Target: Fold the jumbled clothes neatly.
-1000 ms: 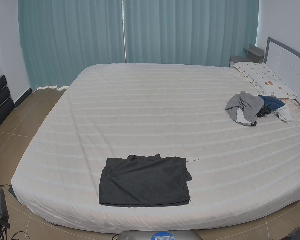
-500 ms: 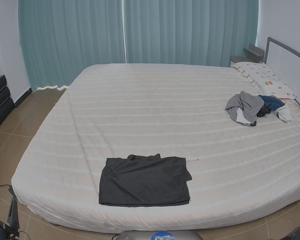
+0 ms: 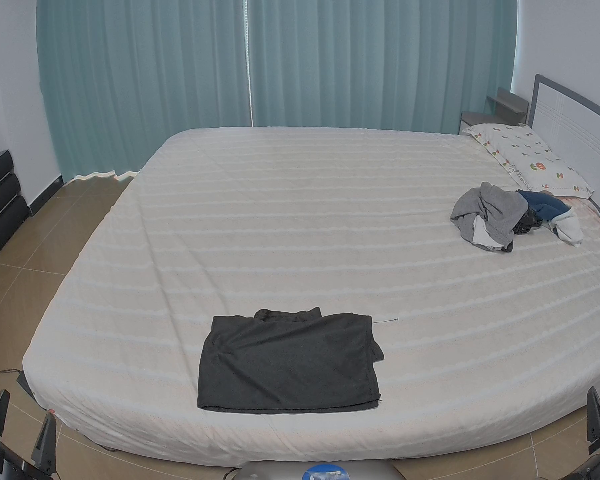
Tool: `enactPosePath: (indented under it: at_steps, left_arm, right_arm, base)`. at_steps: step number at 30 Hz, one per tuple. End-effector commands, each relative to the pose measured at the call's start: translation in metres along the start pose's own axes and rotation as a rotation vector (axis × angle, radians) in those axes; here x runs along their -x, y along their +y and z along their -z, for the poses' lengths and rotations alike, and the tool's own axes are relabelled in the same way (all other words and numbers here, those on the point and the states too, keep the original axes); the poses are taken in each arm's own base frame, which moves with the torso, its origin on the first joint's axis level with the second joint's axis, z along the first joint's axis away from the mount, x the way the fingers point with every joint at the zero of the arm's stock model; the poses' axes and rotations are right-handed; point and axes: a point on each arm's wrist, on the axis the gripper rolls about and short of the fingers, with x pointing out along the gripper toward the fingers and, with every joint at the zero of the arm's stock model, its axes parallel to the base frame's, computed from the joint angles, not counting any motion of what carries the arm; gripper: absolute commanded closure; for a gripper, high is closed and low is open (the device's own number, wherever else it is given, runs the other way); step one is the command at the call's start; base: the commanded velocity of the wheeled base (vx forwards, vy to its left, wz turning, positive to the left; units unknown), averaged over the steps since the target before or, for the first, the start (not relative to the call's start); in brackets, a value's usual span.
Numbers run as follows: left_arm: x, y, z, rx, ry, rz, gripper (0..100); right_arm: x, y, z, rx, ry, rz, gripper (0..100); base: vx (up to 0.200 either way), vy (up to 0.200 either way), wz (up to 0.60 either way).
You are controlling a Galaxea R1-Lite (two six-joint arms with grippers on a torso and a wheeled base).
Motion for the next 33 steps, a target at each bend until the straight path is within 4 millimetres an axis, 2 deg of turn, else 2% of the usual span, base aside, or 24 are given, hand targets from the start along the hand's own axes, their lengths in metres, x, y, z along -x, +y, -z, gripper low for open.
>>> enactPosePath:
  at_steps: [1,4,33]
  left_arm:
    - [-0.0004,0.0004,0.0068,-0.042,0.027,-0.003,0]
    - [-0.0004,-0.0004,0.0077,-0.044,0.034,0.033,0]
    - [-0.0003,-0.0001,0.0071,-0.044,0.031,0.02,0]
  right_arm:
    - [-0.0004,0.0011,0.0068,-0.03,0.027,-0.045,0]
    - [0.0006,0.0031,0.0123,0.003,0.089,-0.136,0]
    - [0.0001,0.0029,0.0111,-0.009,0.066,-0.125,0]
  base:
    - [0.0,0.0,0.0]
    - [0.0,0.0,0.0]
    - [0.0,0.0,0.0]
